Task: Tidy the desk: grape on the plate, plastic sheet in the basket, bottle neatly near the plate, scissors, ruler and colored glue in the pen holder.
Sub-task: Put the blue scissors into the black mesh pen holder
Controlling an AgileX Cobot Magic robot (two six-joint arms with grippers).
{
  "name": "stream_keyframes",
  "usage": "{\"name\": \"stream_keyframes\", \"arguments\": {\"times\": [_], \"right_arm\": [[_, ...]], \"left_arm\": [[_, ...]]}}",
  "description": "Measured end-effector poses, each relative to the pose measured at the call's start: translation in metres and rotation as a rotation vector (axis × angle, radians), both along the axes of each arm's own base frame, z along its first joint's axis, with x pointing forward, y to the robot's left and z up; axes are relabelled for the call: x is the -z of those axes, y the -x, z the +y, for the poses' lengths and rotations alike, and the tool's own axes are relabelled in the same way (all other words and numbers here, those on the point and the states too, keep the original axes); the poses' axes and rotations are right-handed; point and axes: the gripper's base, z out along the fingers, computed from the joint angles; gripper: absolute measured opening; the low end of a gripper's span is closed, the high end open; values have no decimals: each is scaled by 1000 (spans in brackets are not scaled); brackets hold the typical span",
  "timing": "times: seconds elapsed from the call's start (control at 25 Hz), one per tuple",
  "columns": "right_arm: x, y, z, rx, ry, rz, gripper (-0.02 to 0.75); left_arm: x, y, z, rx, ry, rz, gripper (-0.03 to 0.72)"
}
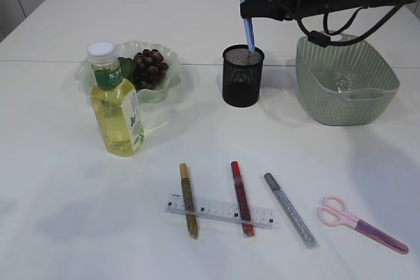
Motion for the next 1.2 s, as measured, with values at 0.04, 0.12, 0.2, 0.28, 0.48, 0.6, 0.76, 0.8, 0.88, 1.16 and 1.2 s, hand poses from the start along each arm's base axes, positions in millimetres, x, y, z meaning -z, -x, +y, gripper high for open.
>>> {"name": "stream_keyframes", "arguments": {"times": [0.04,0.12,0.2,0.28,0.48,0.6,0.76,0.8,0.88,1.16,1.2], "right_arm": [[6,-5,0,14,-8,-17,181],[17,-11,-1,30,3,-52,181],[23,-15,-1,25,21,-103,181],[28,-18,-1,18,21,-148,181],[44,-28,0,39,-39,-243,181],[49,-31,-1,50,-38,-296,181],[60,-34,-1,54,-32,-301,185],[64,-35,-1,54,-30,-296,187],[70,-35,-1,54,-25,-287,199],[71,-36,-1,54,-24,-286,326],[71,-35,-1,52,-25,-286,335]], "left_arm": [[0,0,0,0,0,0,364],[0,0,0,0,0,0,364],[0,0,0,0,0,0,363],[0,0,0,0,0,0,363],[0,0,0,0,0,0,363],[0,0,0,0,0,0,363],[0,0,0,0,0,0,363],[0,0,0,0,0,0,363],[0,0,0,0,0,0,362],[0,0,0,0,0,0,362],[0,0,0,0,0,0,362]]}}
